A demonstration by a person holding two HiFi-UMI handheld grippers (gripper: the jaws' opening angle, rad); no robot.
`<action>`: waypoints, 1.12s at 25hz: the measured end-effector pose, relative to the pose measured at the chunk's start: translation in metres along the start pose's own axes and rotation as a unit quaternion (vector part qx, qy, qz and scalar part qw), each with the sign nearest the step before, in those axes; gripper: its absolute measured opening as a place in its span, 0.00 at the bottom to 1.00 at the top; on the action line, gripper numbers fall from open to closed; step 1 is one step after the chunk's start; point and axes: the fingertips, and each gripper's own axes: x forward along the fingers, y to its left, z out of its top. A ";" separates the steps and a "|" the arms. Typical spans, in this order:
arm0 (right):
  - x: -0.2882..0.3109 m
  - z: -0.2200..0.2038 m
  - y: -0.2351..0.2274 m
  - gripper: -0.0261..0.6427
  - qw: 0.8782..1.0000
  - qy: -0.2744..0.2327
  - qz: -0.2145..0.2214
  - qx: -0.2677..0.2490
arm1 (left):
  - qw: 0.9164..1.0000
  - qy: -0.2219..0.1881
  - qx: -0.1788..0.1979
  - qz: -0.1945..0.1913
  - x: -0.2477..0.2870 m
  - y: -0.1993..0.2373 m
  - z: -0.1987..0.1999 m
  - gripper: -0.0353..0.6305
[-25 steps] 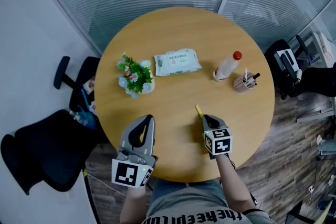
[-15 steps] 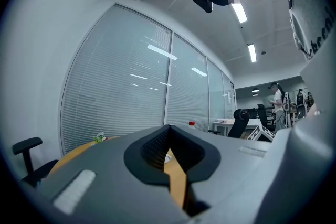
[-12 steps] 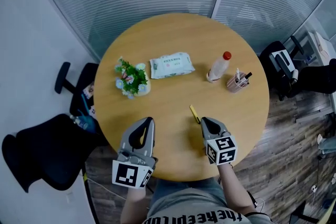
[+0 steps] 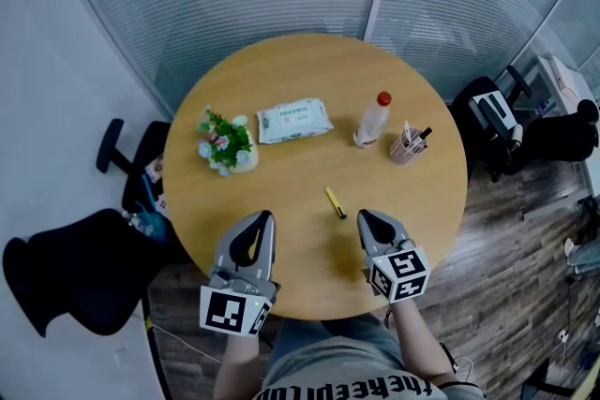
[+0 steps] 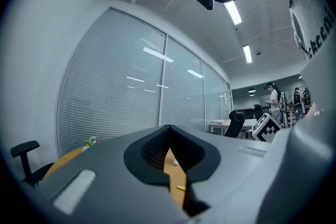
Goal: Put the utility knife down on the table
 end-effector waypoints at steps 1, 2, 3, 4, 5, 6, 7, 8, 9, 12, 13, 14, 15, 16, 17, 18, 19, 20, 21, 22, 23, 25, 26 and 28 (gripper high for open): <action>-0.004 0.003 0.000 0.04 1.000 -0.005 0.000 -0.002 | 1.000 -0.001 0.001 0.000 -0.001 -0.003 0.001 0.07; -0.007 0.005 0.000 0.04 1.000 -0.009 0.001 -0.004 | 1.000 -0.002 0.002 -0.001 -0.001 -0.006 0.002 0.07; -0.011 0.007 0.000 0.04 1.000 -0.013 0.002 -0.006 | 1.000 -0.003 0.003 -0.001 -0.002 -0.008 0.003 0.07; -0.014 0.010 0.000 0.04 1.000 -0.017 0.003 -0.008 | 1.000 -0.004 0.004 -0.001 -0.003 -0.011 0.004 0.07; -0.018 0.011 0.000 0.04 1.000 -0.021 0.003 -0.009 | 1.000 -0.005 0.006 -0.001 -0.004 -0.014 0.005 0.07; -0.021 0.013 0.001 0.04 1.000 -0.025 0.003 -0.010 | 1.000 -0.006 0.007 -0.001 -0.005 -0.017 0.006 0.07; -0.025 0.015 0.001 0.04 1.000 -0.030 0.002 -0.011 | 1.000 -0.006 0.008 0.000 -0.007 -0.019 0.007 0.07; -0.029 0.017 0.001 0.04 0.999 -0.034 0.002 -0.012 | 1.000 -0.007 0.009 0.000 -0.008 -0.022 0.008 0.07; -0.033 0.019 0.001 0.04 0.999 -0.039 0.001 -0.013 | 1.000 -0.008 0.010 0.000 -0.009 -0.024 0.009 0.07; -0.043 0.026 0.002 0.04 0.999 -0.050 0.001 -0.019 | 1.000 -0.012 0.012 0.000 -0.011 -0.031 0.013 0.07; -0.047 0.028 0.001 0.04 0.998 -0.054 0.001 -0.021 | 1.000 -0.013 0.014 0.000 -0.012 -0.034 0.014 0.07; -0.051 0.029 0.001 0.04 0.998 -0.057 0.000 -0.024 | 1.000 -0.014 0.015 0.000 -0.013 -0.037 0.015 0.07; -0.054 0.031 0.001 0.04 0.998 -0.060 0.000 -0.026 | 1.000 -0.015 0.016 -0.001 -0.014 -0.040 0.017 0.07; -0.058 0.032 0.000 0.04 0.998 -0.063 0.001 -0.028 | 1.000 -0.016 0.017 0.000 -0.015 -0.043 0.018 0.07; -0.061 0.033 0.000 0.04 0.997 -0.066 0.002 -0.030 | 1.000 -0.018 0.018 0.000 -0.016 -0.045 0.019 0.07; -0.064 0.035 0.000 0.04 0.997 -0.069 0.003 -0.031 | 1.000 -0.019 0.019 0.000 -0.017 -0.047 0.020 0.07; -0.067 0.036 0.000 0.04 0.997 -0.073 0.003 -0.032 | 1.000 -0.021 0.020 0.001 -0.018 -0.050 0.021 0.07; -0.070 0.038 0.000 0.04 0.996 -0.077 0.004 -0.033 | 1.000 -0.022 0.021 0.001 -0.019 -0.052 0.022 0.07; -0.073 0.039 0.000 0.04 0.996 -0.081 0.004 -0.034 | 0.999 -0.023 0.022 0.001 -0.020 -0.054 0.023 0.07; -0.077 0.042 0.000 0.04 0.996 -0.085 0.005 -0.034 | 0.999 -0.024 0.023 0.002 -0.021 -0.056 0.024 0.07; -0.080 0.044 0.000 0.04 0.995 -0.089 0.007 -0.034 | 0.999 -0.025 0.023 0.002 -0.022 -0.058 0.025 0.07; -0.086 0.048 0.000 0.04 0.995 -0.098 0.009 -0.035 | 0.999 -0.027 0.025 0.003 -0.023 -0.063 0.027 0.07; -0.090 0.051 0.000 0.04 0.994 -0.102 0.009 -0.035 | 0.999 -0.028 0.026 0.003 -0.024 -0.065 0.028 0.07; -0.096 0.055 0.001 0.04 0.993 -0.111 0.011 -0.035 | 0.999 -0.031 0.027 0.004 -0.027 -0.068 0.031 0.07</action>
